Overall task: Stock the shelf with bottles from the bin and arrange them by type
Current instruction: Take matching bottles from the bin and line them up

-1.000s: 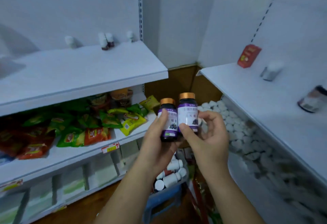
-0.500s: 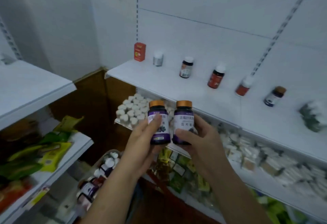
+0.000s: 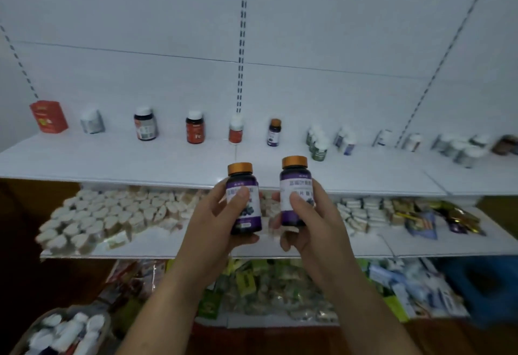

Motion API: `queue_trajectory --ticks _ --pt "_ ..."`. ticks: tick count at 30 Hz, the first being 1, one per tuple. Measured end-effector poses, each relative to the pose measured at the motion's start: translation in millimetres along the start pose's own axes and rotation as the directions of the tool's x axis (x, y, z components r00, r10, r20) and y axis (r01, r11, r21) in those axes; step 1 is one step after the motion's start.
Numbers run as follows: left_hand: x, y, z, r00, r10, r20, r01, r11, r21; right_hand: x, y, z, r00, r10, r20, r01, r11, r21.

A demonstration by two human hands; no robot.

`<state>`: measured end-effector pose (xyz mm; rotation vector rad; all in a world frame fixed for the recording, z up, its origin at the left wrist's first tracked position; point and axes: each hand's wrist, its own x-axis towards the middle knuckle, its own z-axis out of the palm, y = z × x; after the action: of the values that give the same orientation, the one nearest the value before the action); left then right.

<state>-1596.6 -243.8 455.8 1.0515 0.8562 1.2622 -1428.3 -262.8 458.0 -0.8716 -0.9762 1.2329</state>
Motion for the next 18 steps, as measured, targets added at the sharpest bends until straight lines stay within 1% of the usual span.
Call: queue_trajectory --ticks 2,6,11,13,15,18 --pt "3.9 -11.5 45.3 0.999 -0.021 0.051 0.022 1.000 -0.017 -8.1 -21.8 -41.8 0.998 -0.009 -0.060 0.011 1.000 0.024" --pt "10.9 -36.5 135.0 0.989 -0.047 0.139 0.053 0.998 -0.038 -23.0 -61.3 -128.0 0.992 -0.004 -0.129 0.014 0.997 0.081" --pt "20.7 -68.9 229.3 0.971 -0.054 0.231 0.063 0.998 -0.030 -37.6 -98.3 -225.6 0.957 -0.054 -0.286 0.061 0.998 0.015" --pt "25.4 -81.6 256.8 0.968 -0.068 0.242 0.075 0.997 -0.023 -41.1 -107.4 -253.3 0.944 -0.077 -0.322 0.074 0.997 -0.019" --pt "29.5 -90.7 277.6 0.968 -0.085 0.237 0.091 0.996 -0.016 -41.7 -111.8 -272.5 0.935 -0.082 -0.344 0.081 0.997 -0.016" --pt "37.4 -97.6 294.4 0.967 -0.093 0.237 0.088 0.996 0.030 -35.4 -109.8 -286.4 0.939 -0.073 -0.335 0.076 0.997 -0.005"
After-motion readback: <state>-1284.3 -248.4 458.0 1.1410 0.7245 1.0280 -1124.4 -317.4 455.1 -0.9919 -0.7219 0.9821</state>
